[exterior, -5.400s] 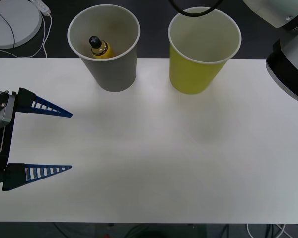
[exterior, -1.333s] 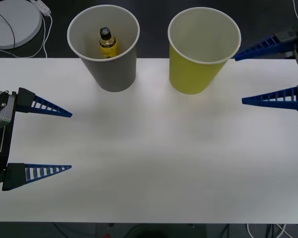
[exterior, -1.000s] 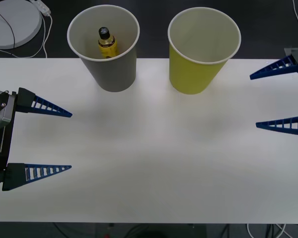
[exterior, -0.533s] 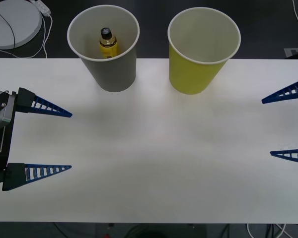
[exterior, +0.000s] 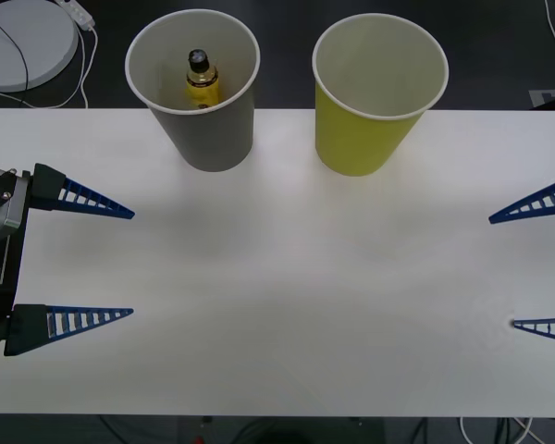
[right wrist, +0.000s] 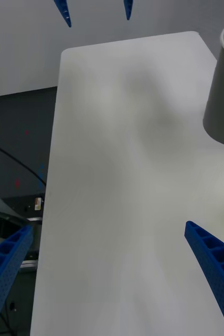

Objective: Put the can into the green bin and the plastic bottle into the gray bin

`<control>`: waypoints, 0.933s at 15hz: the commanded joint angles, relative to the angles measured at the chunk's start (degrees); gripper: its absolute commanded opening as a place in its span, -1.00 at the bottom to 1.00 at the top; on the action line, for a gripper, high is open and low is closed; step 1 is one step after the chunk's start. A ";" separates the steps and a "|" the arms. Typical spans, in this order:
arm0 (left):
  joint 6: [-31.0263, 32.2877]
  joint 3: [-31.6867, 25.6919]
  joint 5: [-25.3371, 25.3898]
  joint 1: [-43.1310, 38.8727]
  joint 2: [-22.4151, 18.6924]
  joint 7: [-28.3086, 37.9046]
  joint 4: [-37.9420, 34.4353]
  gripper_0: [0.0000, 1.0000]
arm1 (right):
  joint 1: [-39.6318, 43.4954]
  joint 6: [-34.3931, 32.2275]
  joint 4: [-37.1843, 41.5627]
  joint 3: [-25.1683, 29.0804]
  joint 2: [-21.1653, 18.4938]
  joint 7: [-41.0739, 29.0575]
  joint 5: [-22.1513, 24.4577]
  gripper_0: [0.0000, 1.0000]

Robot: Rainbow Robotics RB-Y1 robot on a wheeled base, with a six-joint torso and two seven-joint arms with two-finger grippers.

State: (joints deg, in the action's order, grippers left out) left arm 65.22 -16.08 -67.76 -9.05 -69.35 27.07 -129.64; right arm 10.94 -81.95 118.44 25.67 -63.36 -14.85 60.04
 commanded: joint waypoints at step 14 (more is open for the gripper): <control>0.00 0.00 0.00 0.00 0.00 0.00 0.00 1.00 | 4.09 2.67 2.94 -0.01 0.87 0.70 -0.63 1.00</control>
